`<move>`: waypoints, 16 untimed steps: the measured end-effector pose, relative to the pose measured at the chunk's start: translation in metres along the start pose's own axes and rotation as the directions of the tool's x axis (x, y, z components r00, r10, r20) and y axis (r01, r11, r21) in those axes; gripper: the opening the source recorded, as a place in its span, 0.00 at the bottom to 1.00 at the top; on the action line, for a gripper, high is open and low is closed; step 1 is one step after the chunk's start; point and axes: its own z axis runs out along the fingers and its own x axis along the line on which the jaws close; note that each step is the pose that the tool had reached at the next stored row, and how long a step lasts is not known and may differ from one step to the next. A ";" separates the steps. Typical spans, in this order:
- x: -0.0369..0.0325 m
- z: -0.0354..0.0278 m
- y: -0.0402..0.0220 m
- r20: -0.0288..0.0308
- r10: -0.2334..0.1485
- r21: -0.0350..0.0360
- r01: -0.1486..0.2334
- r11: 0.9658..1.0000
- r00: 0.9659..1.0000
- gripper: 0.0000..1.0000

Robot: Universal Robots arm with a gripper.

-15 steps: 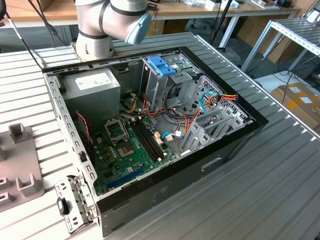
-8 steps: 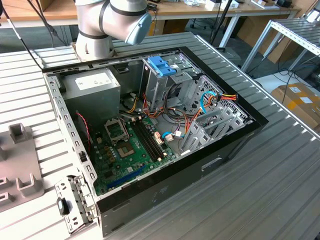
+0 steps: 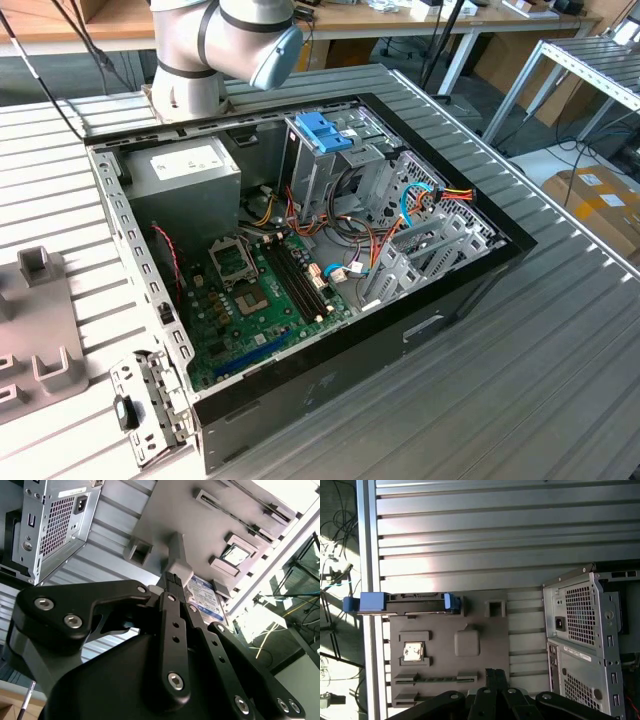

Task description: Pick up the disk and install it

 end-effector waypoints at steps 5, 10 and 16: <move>0.0021 0.0000 -0.0002 0.000 0.000 0.000 0.000 1.000 1.000 0.11; 0.0047 -0.0002 -0.0003 0.000 0.000 0.000 0.000 1.000 1.000 0.11; 0.0078 -0.0002 -0.0006 0.000 0.000 0.000 0.000 1.000 1.000 0.11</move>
